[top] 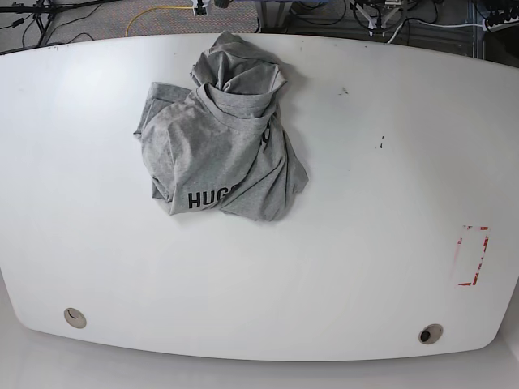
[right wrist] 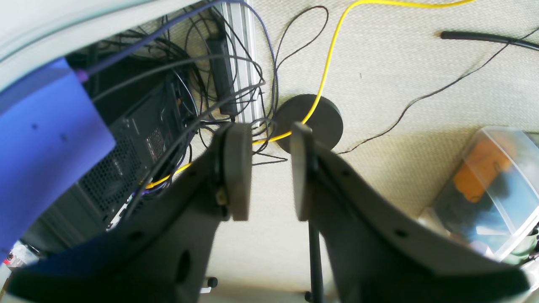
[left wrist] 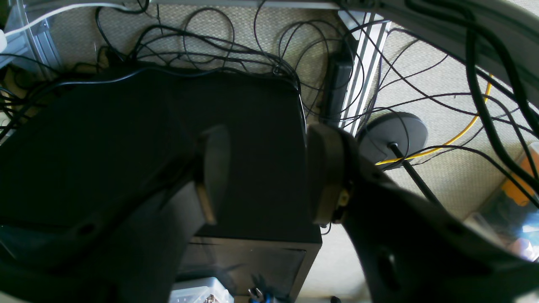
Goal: Fold the T-shirt properly
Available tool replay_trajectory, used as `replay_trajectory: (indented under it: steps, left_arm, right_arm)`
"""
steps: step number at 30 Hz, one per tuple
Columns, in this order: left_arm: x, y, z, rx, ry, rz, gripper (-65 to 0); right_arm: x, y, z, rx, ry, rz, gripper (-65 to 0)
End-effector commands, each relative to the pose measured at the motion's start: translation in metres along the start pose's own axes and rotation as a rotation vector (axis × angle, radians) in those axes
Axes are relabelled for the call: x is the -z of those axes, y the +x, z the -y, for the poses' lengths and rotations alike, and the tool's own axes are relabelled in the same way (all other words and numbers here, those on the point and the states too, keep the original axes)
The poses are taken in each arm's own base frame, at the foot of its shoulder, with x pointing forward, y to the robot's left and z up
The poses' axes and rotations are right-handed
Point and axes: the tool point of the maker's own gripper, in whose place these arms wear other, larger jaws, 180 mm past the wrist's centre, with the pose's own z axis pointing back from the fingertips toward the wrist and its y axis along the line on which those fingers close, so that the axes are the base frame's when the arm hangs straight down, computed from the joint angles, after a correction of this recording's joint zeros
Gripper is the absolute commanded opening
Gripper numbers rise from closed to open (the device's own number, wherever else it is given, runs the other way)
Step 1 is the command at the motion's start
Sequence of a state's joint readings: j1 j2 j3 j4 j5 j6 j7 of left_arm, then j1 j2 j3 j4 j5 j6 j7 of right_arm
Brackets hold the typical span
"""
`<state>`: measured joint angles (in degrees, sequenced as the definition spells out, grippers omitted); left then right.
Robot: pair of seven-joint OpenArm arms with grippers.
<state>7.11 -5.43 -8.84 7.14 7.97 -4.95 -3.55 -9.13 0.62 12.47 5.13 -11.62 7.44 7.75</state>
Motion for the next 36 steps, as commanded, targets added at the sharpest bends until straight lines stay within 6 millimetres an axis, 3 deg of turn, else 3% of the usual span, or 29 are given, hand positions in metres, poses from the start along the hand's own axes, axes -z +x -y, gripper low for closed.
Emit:
replay_trajectory:
  steps: [1,36]
  left_arm:
    - [-0.0005,-0.0036,-0.0036,0.007,0.007,-0.003,-38.2]
    - [-0.0004,0.0011,-0.0048,0.009,0.007,0.003,-38.4]
  right_arm:
    - [-0.0008,-0.0063,0.0012,0.005,-0.003,-0.008,-49.9]
    - [-0.0016,-0.0123,0.0022,-0.001,-0.006,-0.018,-50.0]
